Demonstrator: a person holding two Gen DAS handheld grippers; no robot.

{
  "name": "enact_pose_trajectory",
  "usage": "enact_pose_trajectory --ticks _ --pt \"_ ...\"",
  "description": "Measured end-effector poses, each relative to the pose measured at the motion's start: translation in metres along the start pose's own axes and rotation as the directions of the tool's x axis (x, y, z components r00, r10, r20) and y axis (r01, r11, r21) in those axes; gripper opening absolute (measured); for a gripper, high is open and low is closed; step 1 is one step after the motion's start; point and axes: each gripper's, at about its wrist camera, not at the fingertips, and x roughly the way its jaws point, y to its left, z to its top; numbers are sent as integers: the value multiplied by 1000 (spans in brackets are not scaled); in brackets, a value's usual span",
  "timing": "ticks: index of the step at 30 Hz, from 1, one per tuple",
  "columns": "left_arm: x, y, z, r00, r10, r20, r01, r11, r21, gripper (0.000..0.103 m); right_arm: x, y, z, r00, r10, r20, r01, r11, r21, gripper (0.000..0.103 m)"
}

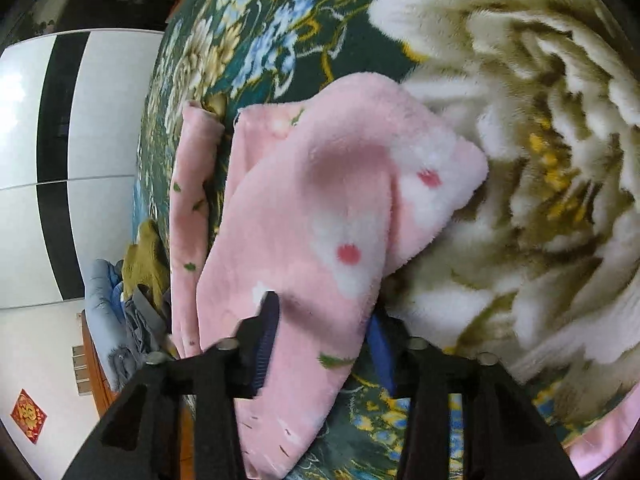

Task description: Fold clothes

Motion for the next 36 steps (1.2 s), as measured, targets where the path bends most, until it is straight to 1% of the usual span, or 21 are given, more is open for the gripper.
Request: enact_pose_trajectory --ticks 1,2,4,5,8,10,11,12,15,18,20,21,23,25,28,32,36 --pt "-2 -5 1 1000 6 15 -6 1000 8 10 -1 1 0 1000 -7 4 7 1000 -3 11" --pt "-5 -11 2 999 11 31 -12 1000 16 9 -2 3 1 1000 -8 10 8 1000 -5 8" --pt "-10 -22 5 998 22 61 -24 999 32 8 -7 13 3 1000 -12 25 13 999 -30 6" --pt "-12 -29 6 997 23 76 -26 999 44 7 -11 23 6 999 3 39 -1 999 -51 6" --pt "-27 -75 8 993 -34 113 18 991 132 7 -30 59 14 991 106 81 -97 988 -117 5" --pt "-41 -103 5 987 -91 136 64 980 189 7 -41 89 13 979 177 100 -157 971 -179 5" --pt "-49 -111 3 982 -125 144 93 974 206 7 -46 97 10 975 197 104 -174 964 -200 5" --pt "-57 -117 0 977 -152 152 117 969 219 7 -53 95 7 974 204 103 -180 962 -206 5" --pt "-75 -110 -5 971 -157 182 115 969 220 7 -71 91 -3 969 225 100 -198 954 -226 5" --pt "-76 -104 -1 978 -121 169 94 982 161 7 -88 82 -8 965 240 103 -214 953 -213 5" --pt "-76 -103 2 982 -96 160 76 989 128 7 -92 91 -4 963 240 118 -208 950 -234 5" --pt "-71 -117 3 985 -76 157 55 989 134 7 -89 102 0 962 245 120 -211 947 -241 4" --pt "-61 -143 4 988 -59 146 39 990 136 7 -84 125 7 959 255 126 -217 943 -254 4" --pt "-56 -159 6 988 -66 136 48 990 130 7 -74 154 17 958 259 126 -217 936 -277 4" --pt "-46 -184 12 990 -59 128 43 991 126 7 -52 195 31 967 224 125 -172 929 -328 3" --pt "-34 -203 21 993 -69 98 60 994 92 7 -27 221 52 968 208 139 -156 936 -316 3" --pt "-12 -221 37 994 -62 95 58 997 43 7 2 248 77 972 175 159 -119 942 -313 3"
